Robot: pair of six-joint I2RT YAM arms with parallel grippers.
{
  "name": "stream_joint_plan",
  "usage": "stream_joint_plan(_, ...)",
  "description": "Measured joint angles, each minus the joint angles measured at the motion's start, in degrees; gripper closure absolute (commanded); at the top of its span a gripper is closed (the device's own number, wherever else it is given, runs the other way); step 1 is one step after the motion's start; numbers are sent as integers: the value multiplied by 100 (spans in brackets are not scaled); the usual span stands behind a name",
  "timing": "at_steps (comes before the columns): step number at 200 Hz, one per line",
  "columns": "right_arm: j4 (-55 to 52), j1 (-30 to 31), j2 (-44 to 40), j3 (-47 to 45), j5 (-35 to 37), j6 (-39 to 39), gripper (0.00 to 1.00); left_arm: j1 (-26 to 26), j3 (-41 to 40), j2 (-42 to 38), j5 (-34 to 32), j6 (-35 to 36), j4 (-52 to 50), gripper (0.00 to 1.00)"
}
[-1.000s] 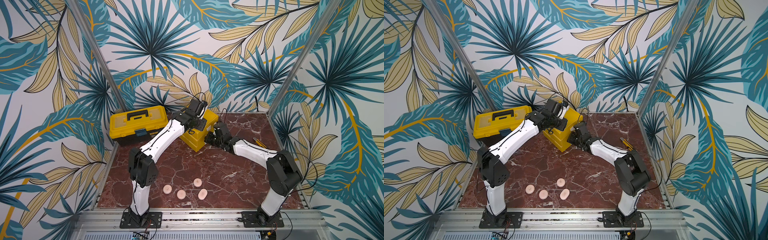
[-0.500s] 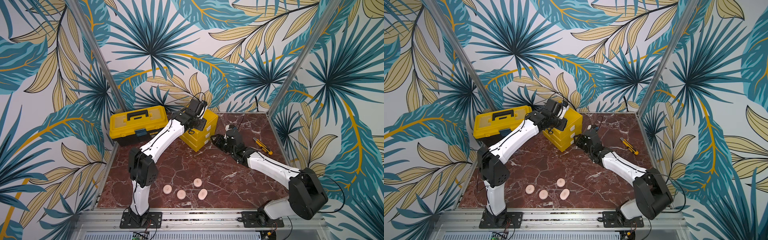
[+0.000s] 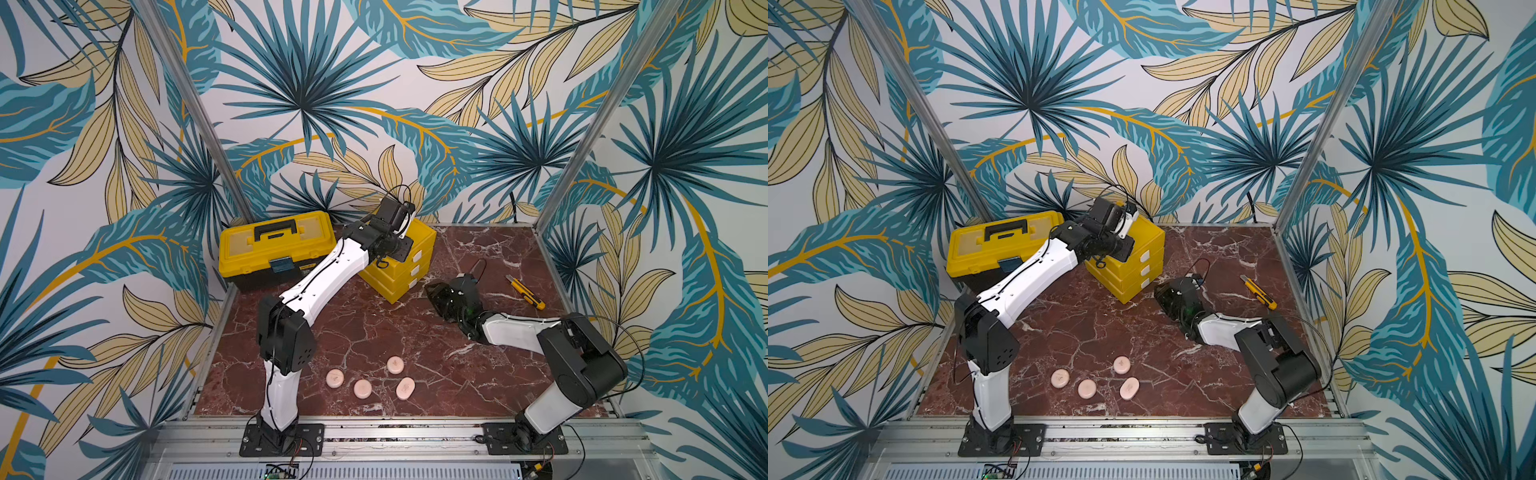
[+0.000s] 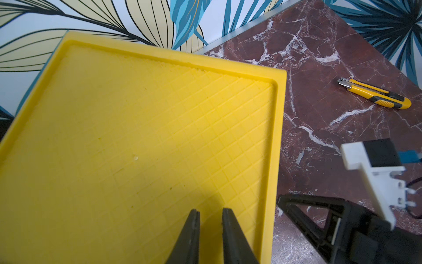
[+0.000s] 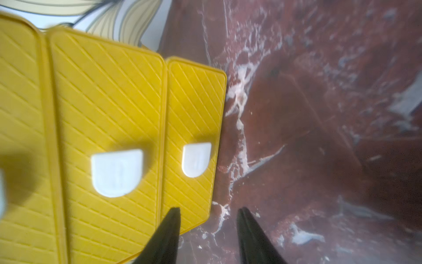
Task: Put the bluetooth earphones in the drawer according to color
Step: Close the drawer of the storage box, then adjust the storage box at the center of the board.
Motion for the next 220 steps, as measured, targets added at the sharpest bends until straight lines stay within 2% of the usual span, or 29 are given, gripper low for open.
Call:
stream_joint_plan(22,-162,-468,-197,295,96,-107,66,0,2,-9,-4,-2,-15,76)
stream_joint_plan(44,-396,-953,94,1143,52,-240,67,0,-7,-59,-20,-17,-109,75)
stream_joint_plan(94,-758,-1434,1919,3851,-697,-256,68,0,-138,-184,-101,-11,-190,75)
stream_joint_plan(127,-605,-1499,3025,4916,-1377,177,71,0,-90,-181,-98,-7,-289,75)
stream_joint_plan(169,-256,-1493,3738,5136,-2282,688,75,2,-87,-175,-96,2,-299,75)
stream_joint_plan(220,339,-1403,3453,4448,-3130,796,75,26,-46,-149,-39,2,-337,75)
